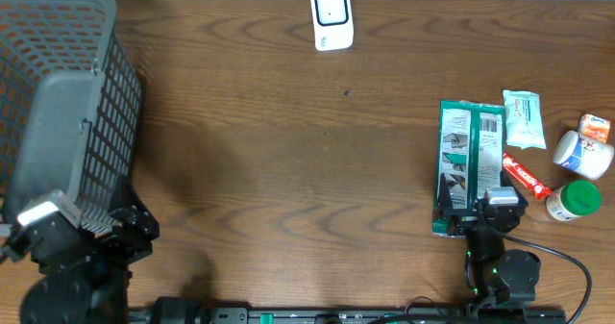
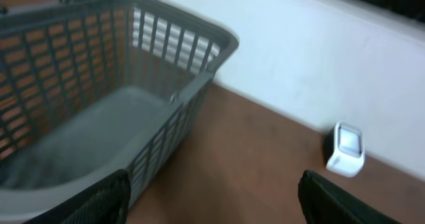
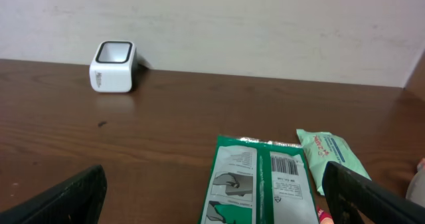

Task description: Scan the item barcode

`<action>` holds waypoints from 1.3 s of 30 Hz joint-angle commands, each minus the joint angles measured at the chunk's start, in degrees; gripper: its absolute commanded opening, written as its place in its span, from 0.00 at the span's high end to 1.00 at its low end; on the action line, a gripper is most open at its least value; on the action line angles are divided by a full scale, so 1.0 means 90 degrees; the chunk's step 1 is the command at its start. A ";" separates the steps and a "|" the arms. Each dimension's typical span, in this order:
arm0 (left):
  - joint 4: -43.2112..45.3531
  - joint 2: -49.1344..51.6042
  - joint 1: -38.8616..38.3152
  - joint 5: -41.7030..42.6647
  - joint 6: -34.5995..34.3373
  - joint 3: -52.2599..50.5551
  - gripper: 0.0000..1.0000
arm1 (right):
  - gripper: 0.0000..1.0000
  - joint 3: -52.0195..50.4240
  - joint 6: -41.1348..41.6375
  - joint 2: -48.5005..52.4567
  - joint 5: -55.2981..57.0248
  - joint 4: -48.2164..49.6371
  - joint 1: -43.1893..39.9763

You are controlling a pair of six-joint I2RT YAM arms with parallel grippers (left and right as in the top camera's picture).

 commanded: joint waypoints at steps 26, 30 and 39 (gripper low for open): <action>0.7410 -0.2504 0.0245 0.1433 -0.0141 -0.5651 0.20 | 0.01 -0.0007 -0.0080 -0.0036 -0.0029 -0.0019 -0.0075; 0.7847 -0.2504 0.0245 0.1428 -0.0328 -0.6186 0.20 | 0.01 -0.0007 -0.0078 -0.0036 -0.0029 -0.0019 -0.0075; 0.7538 -0.2506 0.0245 0.1426 -0.0323 -0.6586 0.20 | 0.01 -0.0007 -0.0080 -0.0036 -0.0029 -0.0019 -0.0075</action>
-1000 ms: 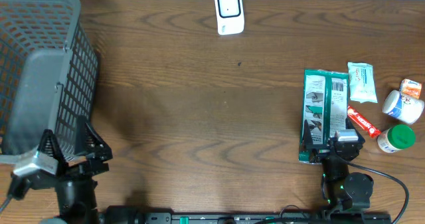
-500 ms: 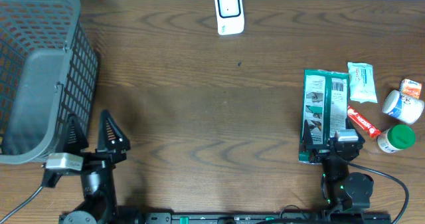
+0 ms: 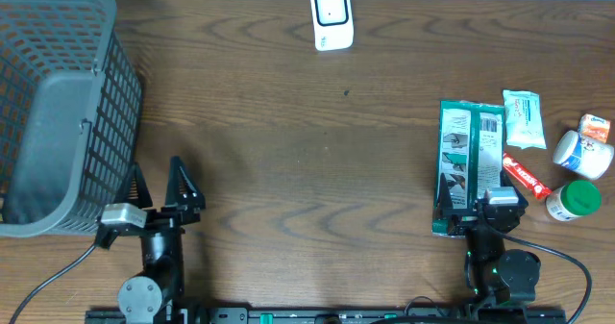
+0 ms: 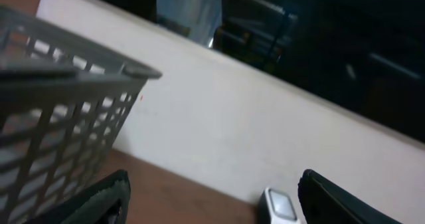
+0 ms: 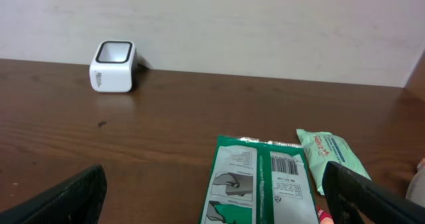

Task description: Scan the item barcode

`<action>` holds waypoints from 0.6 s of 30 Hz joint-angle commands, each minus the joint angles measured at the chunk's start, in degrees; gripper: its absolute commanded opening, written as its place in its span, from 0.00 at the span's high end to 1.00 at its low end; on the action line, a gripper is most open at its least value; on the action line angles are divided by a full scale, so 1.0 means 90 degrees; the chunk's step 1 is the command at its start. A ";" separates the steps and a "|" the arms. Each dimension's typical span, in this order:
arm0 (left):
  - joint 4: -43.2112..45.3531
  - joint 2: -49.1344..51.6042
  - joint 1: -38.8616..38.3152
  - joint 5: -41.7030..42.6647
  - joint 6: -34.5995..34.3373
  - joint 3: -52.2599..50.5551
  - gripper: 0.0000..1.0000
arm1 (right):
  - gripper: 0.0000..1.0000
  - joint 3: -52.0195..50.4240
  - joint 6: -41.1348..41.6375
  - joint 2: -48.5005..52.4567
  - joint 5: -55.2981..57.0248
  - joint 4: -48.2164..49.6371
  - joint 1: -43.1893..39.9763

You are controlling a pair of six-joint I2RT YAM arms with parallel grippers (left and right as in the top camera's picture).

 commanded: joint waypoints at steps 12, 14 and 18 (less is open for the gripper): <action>-0.2664 -0.0053 0.0039 0.0092 0.0068 -0.0053 0.20 | 0.01 -0.0007 -0.0078 -0.0036 -0.0027 -0.0022 -0.0075; -0.2880 -0.0053 0.0039 0.0221 0.0461 -0.0053 0.20 | 0.01 -0.0007 -0.0078 -0.0036 -0.0029 -0.0022 -0.0075; -0.2839 -0.0053 0.0039 0.0784 0.1870 -0.0053 0.20 | 0.01 -0.0007 -0.0078 -0.0036 -0.0029 -0.0022 -0.0075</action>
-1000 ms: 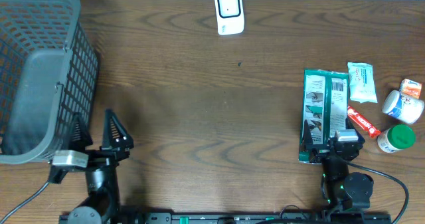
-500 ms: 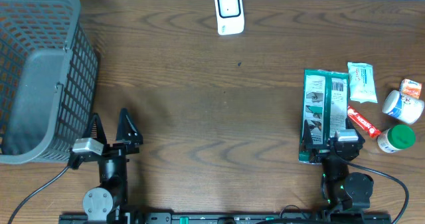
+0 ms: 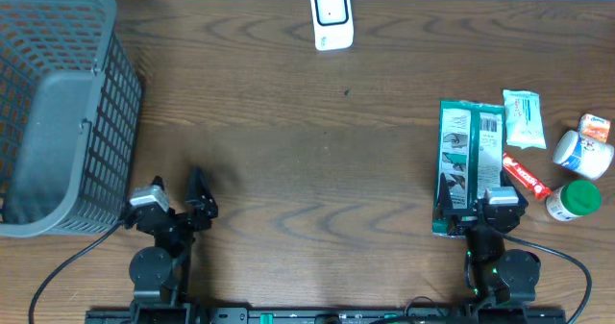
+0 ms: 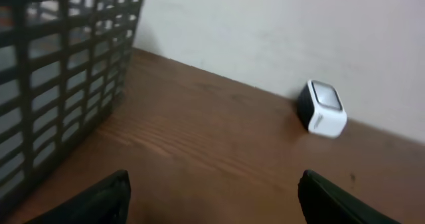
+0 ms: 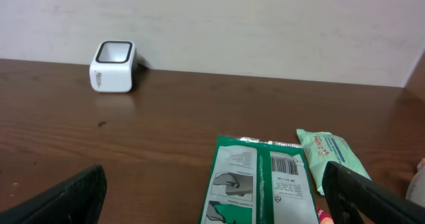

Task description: Scan the item barcode

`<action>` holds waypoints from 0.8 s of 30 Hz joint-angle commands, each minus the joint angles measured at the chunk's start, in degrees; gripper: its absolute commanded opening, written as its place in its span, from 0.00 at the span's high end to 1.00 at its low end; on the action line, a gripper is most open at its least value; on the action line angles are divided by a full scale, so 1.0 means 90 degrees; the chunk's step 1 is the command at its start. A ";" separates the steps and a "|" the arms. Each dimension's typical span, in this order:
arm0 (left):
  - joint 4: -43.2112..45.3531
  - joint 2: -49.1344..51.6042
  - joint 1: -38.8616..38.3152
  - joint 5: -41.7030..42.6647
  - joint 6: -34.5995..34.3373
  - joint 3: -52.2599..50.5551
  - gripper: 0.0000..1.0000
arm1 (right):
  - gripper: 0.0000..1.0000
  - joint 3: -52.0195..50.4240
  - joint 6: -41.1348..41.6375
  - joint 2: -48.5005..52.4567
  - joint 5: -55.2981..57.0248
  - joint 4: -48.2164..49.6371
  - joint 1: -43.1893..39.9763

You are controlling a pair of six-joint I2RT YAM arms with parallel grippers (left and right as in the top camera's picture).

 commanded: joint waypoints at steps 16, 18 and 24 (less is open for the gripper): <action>0.0049 -0.0058 0.0039 0.1035 0.2647 -0.0063 0.19 | 0.01 -0.0005 -0.0080 -0.0036 -0.0029 -0.0024 -0.0075; 0.0204 -0.0058 0.0039 0.1037 0.2645 -0.0063 0.20 | 0.01 -0.0007 -0.0080 -0.0036 -0.0027 -0.0024 -0.0075; 0.0202 -0.0058 0.0039 0.1035 0.2645 -0.0063 0.19 | 0.01 -0.0007 -0.0080 -0.0036 -0.0029 -0.0024 -0.0075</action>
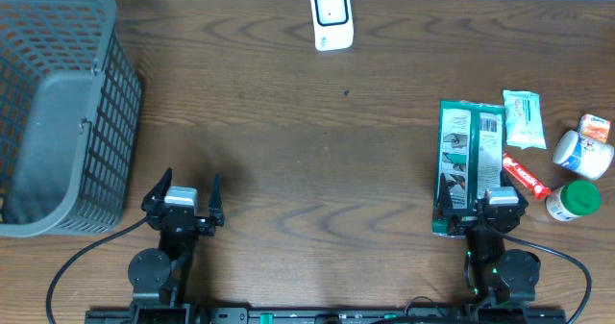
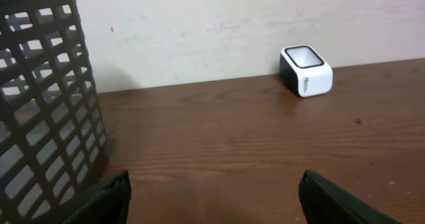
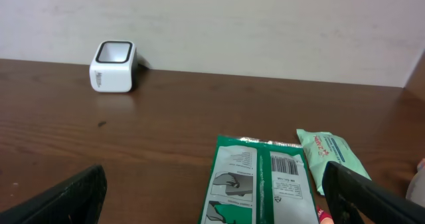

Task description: Scan the item barcode

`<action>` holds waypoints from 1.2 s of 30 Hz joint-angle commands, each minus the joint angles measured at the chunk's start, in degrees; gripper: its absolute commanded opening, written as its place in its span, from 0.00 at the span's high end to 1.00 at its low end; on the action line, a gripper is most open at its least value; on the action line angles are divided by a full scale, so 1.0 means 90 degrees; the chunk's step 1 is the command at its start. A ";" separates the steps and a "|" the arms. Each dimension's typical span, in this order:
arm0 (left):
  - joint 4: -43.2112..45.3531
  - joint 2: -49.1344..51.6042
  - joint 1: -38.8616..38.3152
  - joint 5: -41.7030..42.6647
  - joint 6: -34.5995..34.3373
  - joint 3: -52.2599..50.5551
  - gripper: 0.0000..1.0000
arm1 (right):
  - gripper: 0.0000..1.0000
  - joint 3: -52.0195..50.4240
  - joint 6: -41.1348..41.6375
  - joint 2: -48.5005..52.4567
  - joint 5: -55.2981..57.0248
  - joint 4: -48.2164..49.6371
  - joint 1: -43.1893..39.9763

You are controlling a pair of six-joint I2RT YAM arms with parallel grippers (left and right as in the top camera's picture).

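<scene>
A white barcode scanner (image 1: 332, 16) stands at the table's far edge, also seen as the scanner (image 2: 305, 80) and the scanner (image 3: 113, 66). A green and white packet (image 1: 469, 165) lies flat at the right, barcode up; in the right wrist view the packet (image 3: 263, 184) lies just ahead of my open right gripper (image 3: 219, 204). My left gripper (image 1: 183, 197) rests open and empty near the front edge, right of the basket; in its own view the left gripper (image 2: 214, 201) holds nothing.
A grey mesh basket (image 1: 58, 103) fills the left end of the table. Right of the packet lie a pale green wipes pack (image 1: 524, 118), a red tube (image 1: 525, 176), a white bottle (image 1: 582, 154), a green-lidded jar (image 1: 575, 200) and a small orange-white pack (image 1: 594, 125).
My left gripper has turned to face straight toward the far wall; the scanner now sits nearer the middle of its view. The right arm and the items are unchanged.
My left arm was raised at the basket's near corner, looking into the basket. It then stood right of the basket, tipped upward toward the wall. Then it was low and angled, and now it rests squared at the front edge. My right gripper stayed open behind the packet throughout.
</scene>
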 commanded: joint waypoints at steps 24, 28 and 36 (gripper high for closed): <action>-0.0563 -0.0049 0.0039 -0.0712 -0.0733 -0.0068 0.20 | 0.01 -0.0007 -0.0080 -0.0036 -0.0029 -0.0024 -0.0075; -0.0563 -0.0046 0.0039 -0.0712 -0.0733 -0.0068 0.20 | 0.01 -0.0007 -0.0080 -0.0036 -0.0029 -0.0024 -0.0075; -0.0563 -0.0046 0.0039 -0.0712 -0.0733 -0.0068 0.19 | 0.01 -0.0007 -0.0080 -0.0036 -0.0029 -0.0024 -0.0075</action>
